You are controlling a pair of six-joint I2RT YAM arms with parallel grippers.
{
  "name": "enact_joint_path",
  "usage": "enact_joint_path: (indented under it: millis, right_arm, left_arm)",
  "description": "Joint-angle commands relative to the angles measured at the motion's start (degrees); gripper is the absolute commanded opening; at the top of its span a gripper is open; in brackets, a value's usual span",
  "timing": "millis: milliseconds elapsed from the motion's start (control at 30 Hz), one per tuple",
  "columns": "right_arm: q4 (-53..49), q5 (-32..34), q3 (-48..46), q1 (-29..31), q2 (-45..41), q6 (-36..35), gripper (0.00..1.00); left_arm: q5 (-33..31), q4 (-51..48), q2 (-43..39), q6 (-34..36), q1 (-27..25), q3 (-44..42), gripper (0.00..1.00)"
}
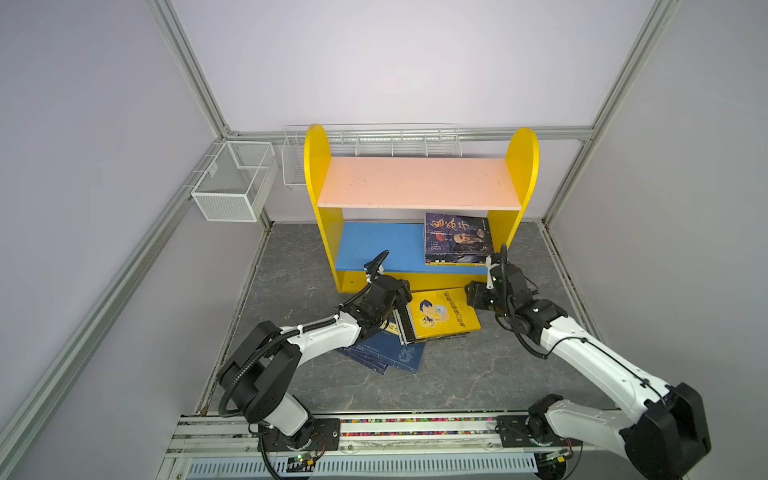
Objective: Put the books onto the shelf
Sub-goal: 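Grasp the yellow book's edge with the right gripper and tilt it up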
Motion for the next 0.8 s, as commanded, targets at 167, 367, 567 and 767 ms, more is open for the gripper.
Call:
enact_joint_path:
  millis: [167, 367, 567, 767]
  right_arm:
    - [5.6, -9.6, -11.0, -2.1, 4.7, 13.3, 0.66]
    - [10.2, -12.5, -14.2, -4.3, 8.6, 17.0, 0.67]
    - [18.2, -18.7, -18.3, -7.7, 11.5, 20.6, 0.66]
    - [24.3, -22.8, -19.6, -8.6, 10.0, 20.6, 0.61]
  left_arm:
    - [2.3, -6.4, 5.2, 4.4, -3.1, 5.1, 0.71]
    - [3.6, -9.2, 8.3, 4.8, -3.2, 7.4, 0.71]
    - [5.6, -14.7, 11.4, 5.9, -3.2, 11.3, 0.65]
    - [5.7, -15.5, 12.4, 6.3, -3.2, 11.7, 0.57]
